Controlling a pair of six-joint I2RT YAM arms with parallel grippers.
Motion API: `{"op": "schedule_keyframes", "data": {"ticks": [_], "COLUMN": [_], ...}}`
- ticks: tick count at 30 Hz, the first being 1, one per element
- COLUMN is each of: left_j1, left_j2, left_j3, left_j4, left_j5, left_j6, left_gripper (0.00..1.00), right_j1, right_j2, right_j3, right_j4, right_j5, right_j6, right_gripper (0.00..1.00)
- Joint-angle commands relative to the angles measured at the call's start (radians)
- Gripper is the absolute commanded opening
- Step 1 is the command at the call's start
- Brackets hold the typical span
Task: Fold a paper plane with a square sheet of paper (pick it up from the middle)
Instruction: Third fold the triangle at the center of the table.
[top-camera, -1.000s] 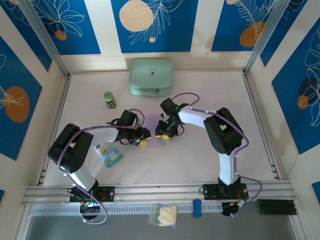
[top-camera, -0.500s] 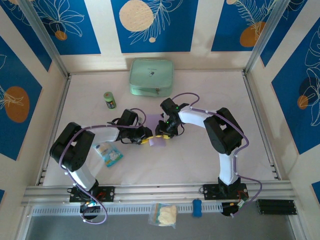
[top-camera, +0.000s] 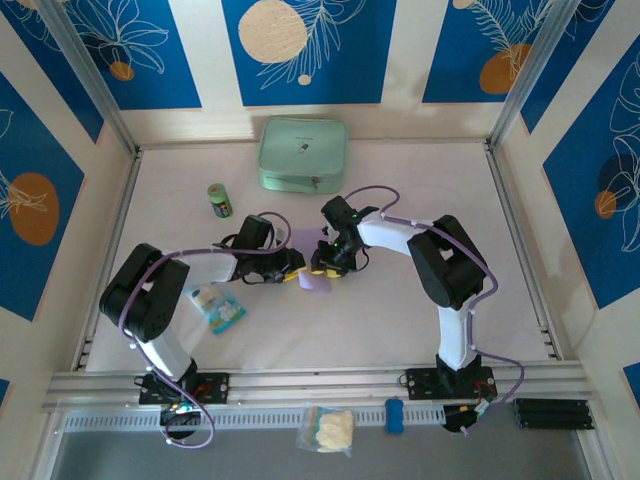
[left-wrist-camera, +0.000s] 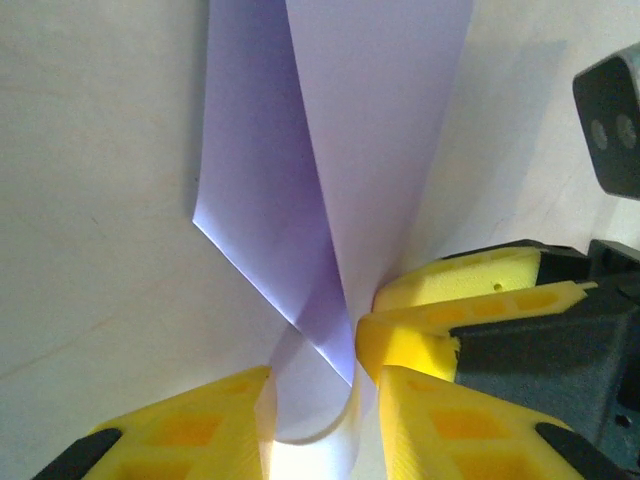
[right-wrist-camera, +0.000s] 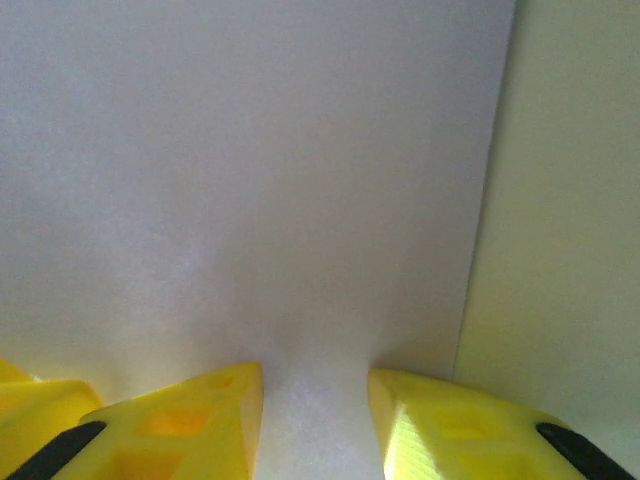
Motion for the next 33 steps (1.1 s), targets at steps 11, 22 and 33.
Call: {"op": "schedule_keyframes", "data": {"ticks": [11, 22, 33], "left_j1": [0.039, 0.049, 0.05], "left_j2": [0.058, 0.074, 0.037], "left_j3": [0.042, 0.044, 0.036], "left_j4": [0.033, 0.022, 0.024], "left_j5": [0.052, 0.052, 0.04], "left_j6": [0.039, 0.005, -0.066], "left_gripper": [0.31, 0.07, 0.0], "right_j1": [-0.003, -0.005, 0.069], "right_j2": [0.06, -0.039, -0.334], "right_j3": [-0.048, -0.039, -0.299], "right_j4": [-0.008, 0.07, 0.447], "right_j5": [0.04, 0.054, 0.247], "right_j6": [-0.004, -0.113, -0.398], "right_gripper": [0.36, 0.38, 0.65]}}
